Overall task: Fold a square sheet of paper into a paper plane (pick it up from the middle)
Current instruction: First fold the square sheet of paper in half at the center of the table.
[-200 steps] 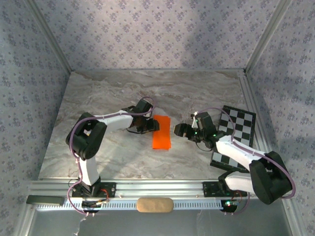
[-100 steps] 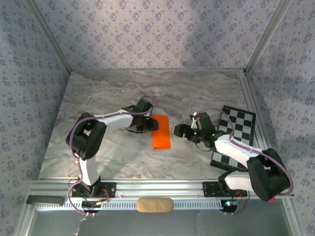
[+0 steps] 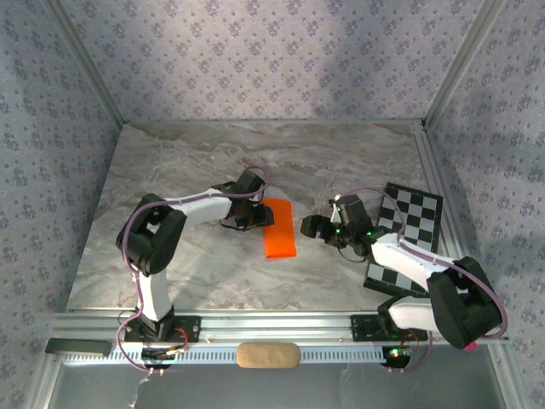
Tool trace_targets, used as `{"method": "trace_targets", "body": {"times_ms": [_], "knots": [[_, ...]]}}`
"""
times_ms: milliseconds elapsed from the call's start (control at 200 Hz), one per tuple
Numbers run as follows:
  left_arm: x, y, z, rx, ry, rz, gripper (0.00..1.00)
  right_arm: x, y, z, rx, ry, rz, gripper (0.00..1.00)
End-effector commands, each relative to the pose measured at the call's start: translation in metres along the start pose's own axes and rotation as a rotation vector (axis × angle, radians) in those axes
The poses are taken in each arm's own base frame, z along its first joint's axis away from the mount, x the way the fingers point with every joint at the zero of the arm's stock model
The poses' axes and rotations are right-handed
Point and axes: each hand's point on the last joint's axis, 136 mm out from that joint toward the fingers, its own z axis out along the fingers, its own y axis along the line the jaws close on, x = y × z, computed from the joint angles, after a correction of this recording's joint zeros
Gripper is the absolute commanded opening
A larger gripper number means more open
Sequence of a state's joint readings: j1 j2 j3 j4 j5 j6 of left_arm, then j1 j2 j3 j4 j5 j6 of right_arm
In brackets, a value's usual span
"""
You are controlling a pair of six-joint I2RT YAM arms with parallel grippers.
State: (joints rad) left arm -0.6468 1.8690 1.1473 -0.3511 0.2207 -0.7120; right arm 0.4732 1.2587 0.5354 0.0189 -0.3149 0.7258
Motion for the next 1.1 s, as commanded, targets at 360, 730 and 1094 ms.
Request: {"method": "trace_targets", "body": {"times_ms": [360, 730, 1094], "knots": [[0.007, 0.012, 0.019, -0.082, 0.084, 0.069, 0.5, -0.004, 0.004, -0.002, -0.003, -0.008, 0.012, 0.82], [0.005, 0.023, 0.023, -0.166, 0.089, 0.086, 0.51, -0.003, 0.002, -0.002, 0.002, -0.006, 0.014, 0.83], [0.005, 0.026, 0.027, -0.196, 0.093, 0.104, 0.51, -0.003, 0.003, -0.002, -0.001, -0.008, 0.012, 0.84]]}}
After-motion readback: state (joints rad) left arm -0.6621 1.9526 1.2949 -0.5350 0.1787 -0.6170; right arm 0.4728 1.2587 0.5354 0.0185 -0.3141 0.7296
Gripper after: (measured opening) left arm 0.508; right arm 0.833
